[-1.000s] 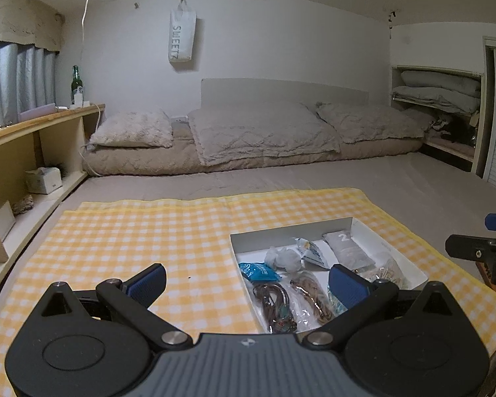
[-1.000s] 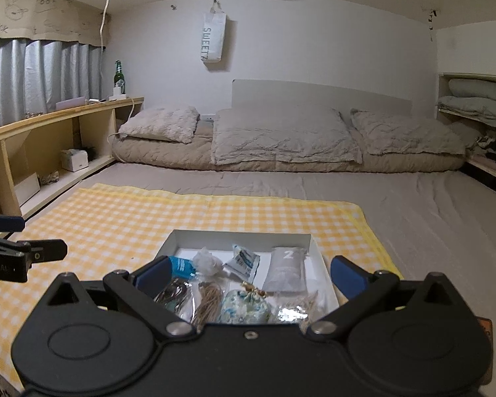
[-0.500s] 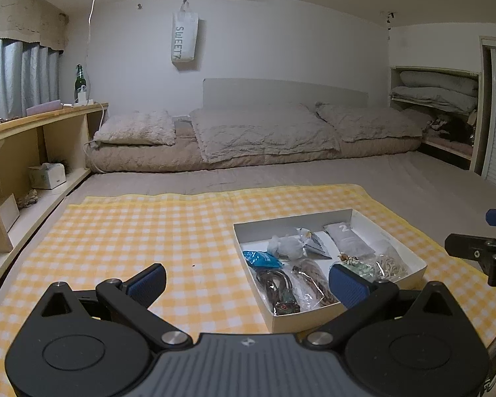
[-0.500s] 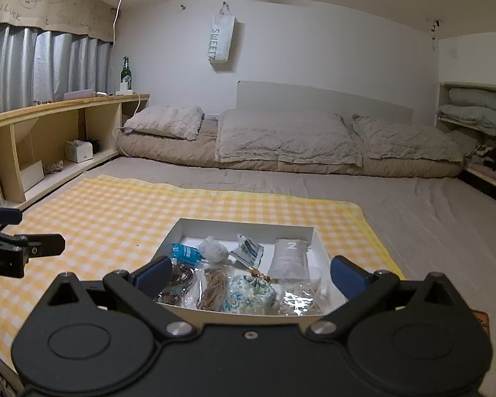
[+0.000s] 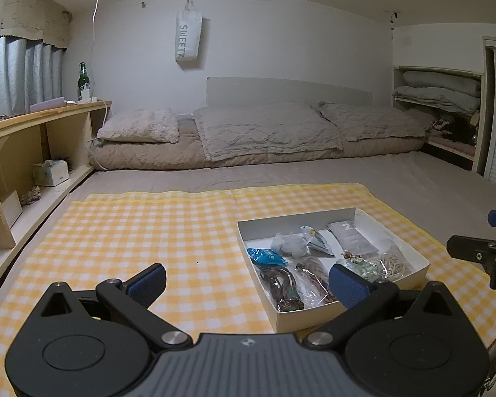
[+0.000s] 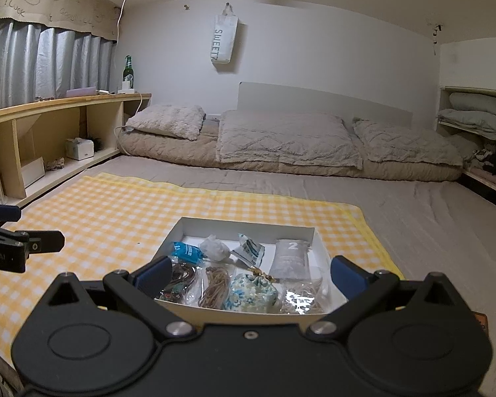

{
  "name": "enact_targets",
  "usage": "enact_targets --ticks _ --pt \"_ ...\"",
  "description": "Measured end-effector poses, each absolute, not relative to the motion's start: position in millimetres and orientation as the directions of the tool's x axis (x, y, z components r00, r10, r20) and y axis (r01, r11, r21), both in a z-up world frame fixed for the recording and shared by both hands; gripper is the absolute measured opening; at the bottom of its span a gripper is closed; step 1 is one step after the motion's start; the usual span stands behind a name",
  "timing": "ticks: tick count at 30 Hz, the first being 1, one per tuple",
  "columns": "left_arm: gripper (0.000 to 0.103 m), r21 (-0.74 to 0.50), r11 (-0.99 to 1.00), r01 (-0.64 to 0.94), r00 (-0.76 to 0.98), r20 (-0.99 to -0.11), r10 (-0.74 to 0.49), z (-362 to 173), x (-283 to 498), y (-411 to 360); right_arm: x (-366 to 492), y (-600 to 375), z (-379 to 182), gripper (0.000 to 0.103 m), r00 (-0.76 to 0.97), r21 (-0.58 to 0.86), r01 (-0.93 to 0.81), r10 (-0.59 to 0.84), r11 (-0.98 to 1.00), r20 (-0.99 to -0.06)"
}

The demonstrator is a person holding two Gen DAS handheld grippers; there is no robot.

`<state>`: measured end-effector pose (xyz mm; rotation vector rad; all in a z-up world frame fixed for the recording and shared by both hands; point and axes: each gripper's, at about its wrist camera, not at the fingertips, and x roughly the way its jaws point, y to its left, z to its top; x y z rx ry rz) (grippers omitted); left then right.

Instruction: Organize soft objects

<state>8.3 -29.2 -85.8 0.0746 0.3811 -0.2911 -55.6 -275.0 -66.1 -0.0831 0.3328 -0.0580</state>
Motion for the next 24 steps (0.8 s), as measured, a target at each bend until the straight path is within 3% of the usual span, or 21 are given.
enact_targets --ticks 24 --pt "0.103 0.003 0.951 0.309 0.879 -0.383 -0.284 -86.3 7.4 -32.0 -52.2 -275.0 -65.9 0.103 0.942 -0.094 0.045 -0.073 0.995 -0.327"
